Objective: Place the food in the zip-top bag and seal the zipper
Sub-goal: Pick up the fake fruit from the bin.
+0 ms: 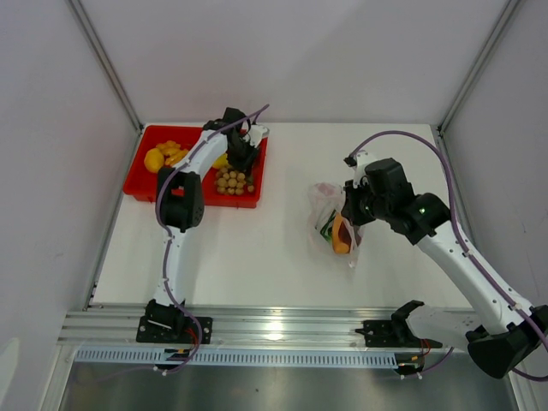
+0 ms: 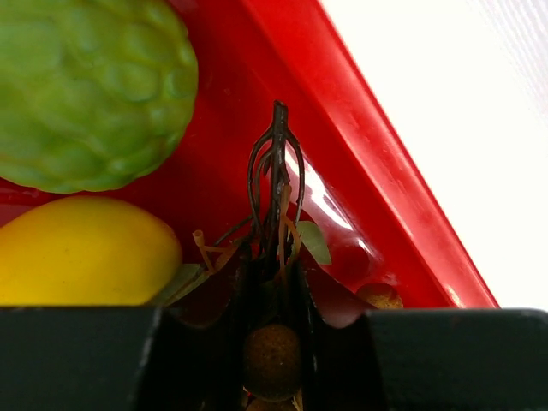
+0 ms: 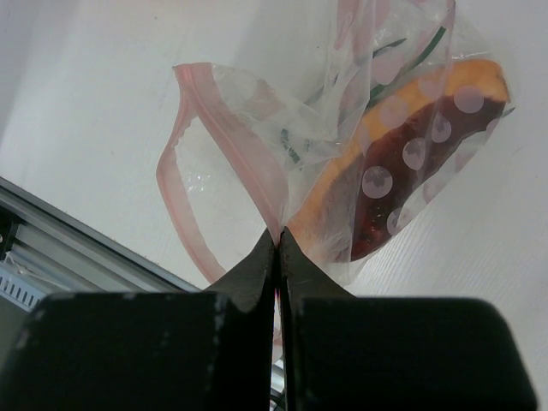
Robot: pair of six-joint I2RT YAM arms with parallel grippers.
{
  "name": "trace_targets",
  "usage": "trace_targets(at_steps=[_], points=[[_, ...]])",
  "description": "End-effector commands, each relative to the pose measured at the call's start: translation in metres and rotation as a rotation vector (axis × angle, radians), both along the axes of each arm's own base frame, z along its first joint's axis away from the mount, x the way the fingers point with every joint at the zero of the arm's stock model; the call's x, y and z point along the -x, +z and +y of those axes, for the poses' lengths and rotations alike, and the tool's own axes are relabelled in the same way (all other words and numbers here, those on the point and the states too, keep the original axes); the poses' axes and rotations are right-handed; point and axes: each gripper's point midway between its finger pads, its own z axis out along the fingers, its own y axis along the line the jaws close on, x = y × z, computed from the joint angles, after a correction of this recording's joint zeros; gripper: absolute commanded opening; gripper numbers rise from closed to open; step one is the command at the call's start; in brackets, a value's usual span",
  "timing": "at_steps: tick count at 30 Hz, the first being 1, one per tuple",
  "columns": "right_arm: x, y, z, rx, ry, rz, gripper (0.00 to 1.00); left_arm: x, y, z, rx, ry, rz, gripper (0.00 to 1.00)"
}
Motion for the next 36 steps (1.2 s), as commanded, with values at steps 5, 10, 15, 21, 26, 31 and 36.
trace_targets(at_steps=[5, 10, 15, 21, 26, 31, 36], points=[[-0.010, 0.000, 0.001, -0.015, -0.051, 0.000, 0.00, -0.001, 0.066, 0.004, 0.064, 0.109, -0.123, 0.01], [-0.012, -0.001, 0.005, -0.026, -0.063, 0.029, 0.00, 0.011, 0.113, 0.002, 0.135, 0.176, -0.183, 0.01], [-0.016, 0.007, 0.002, -0.029, -0.080, 0.014, 0.00, 0.044, 0.186, -0.009, 0.273, 0.171, -0.251, 0.01], [-0.016, 0.011, 0.002, -0.067, -0.082, 0.030, 0.00, 0.103, 0.253, -0.021, 0.376, 0.116, -0.346, 0.01], [-0.013, 0.019, 0.009, -0.111, -0.059, 0.040, 0.00, 0.169, 0.300, -0.051, 0.509, -0.023, -0.411, 0.00], [-0.010, 0.024, 0.014, -0.148, -0.038, 0.062, 0.00, 0.261, 0.354, -0.079, 0.770, -0.188, -0.489, 0.01], [-0.002, 0.035, 0.025, -0.213, 0.007, 0.096, 0.00, 0.329, 0.398, -0.096, 1.055, -0.329, -0.596, 0.01]])
